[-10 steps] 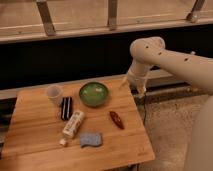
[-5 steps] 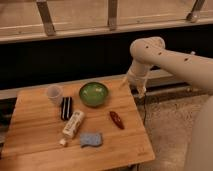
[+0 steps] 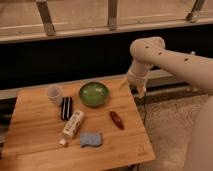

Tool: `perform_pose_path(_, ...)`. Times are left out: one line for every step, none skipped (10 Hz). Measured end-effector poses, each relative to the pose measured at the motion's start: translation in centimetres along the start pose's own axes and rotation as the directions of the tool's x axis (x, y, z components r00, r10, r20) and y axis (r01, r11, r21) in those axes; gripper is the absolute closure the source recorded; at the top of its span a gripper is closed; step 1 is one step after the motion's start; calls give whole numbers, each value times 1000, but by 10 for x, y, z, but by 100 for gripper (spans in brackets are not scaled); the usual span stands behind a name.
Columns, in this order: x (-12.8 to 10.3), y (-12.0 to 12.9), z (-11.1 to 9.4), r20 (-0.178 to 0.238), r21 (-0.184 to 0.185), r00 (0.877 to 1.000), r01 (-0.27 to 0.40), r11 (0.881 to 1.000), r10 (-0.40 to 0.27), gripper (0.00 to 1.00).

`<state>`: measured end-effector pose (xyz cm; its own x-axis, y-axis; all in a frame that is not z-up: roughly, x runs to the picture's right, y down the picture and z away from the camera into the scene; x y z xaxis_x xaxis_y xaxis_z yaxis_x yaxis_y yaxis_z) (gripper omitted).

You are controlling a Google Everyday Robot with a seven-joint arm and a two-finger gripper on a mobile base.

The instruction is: Place the white sponge in the ceramic bowl

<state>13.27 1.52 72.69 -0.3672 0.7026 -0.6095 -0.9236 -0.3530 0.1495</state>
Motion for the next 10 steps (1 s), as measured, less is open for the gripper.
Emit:
perform_pose_path(0,0,0,0,0,1000,0,1000,0,35)
perform_pose_path(0,0,0,0,0,1000,0,1000,0,35)
perform_pose_path(0,0,0,0,0,1000,0,1000,0,35)
perform_pose_path(0,0,0,0,0,1000,0,1000,0,35)
perform_pose_path(0,0,0,0,-1,1000,4,1000,-4,35)
perform_pose_path(0,0,0,1,1,1000,10,1000,-10,35)
perform_pose_path(3,4,-1,4,21,999,49,999,-49,35)
perform_pose_path(11,18,3,3,36,995,101,994,-101,35)
perform_pose_path(21,33,7,-4,52,988,154,987,-154,35)
perform_pose_path(36,52,11,-12,64,973,230,971,-230,35)
